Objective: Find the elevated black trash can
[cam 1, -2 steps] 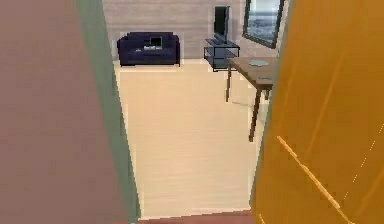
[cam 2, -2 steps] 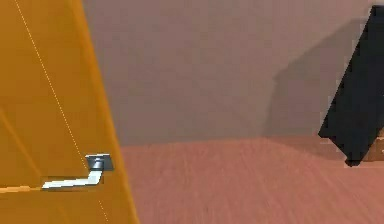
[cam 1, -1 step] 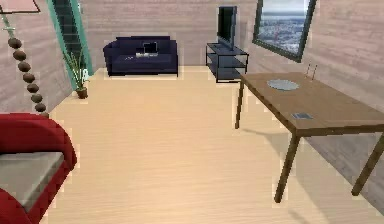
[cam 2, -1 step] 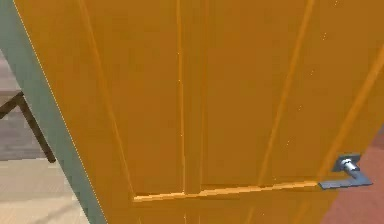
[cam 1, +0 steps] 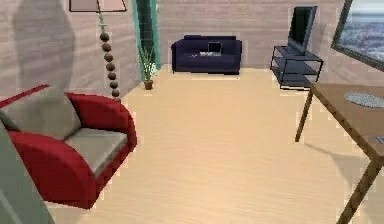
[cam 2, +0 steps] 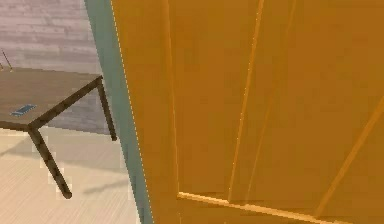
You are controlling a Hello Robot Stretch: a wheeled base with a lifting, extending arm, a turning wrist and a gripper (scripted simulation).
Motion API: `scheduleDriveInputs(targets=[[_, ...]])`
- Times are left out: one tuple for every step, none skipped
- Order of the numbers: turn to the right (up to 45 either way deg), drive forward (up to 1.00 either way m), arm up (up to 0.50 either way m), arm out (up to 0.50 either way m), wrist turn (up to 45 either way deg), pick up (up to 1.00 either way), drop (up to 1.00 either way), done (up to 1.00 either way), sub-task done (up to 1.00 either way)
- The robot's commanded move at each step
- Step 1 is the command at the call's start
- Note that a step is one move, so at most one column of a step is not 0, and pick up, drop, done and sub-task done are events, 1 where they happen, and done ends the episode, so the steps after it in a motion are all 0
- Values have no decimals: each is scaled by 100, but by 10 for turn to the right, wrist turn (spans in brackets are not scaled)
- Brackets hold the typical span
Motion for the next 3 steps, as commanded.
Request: scheduleDriveInputs(targets=[[-30, 0, 0, 0, 0, 0, 0, 0, 0], [0, 100, 0, 0, 0, 0, 0, 0, 0], [0, 100, 0, 0, 0, 0, 0, 0, 0]])
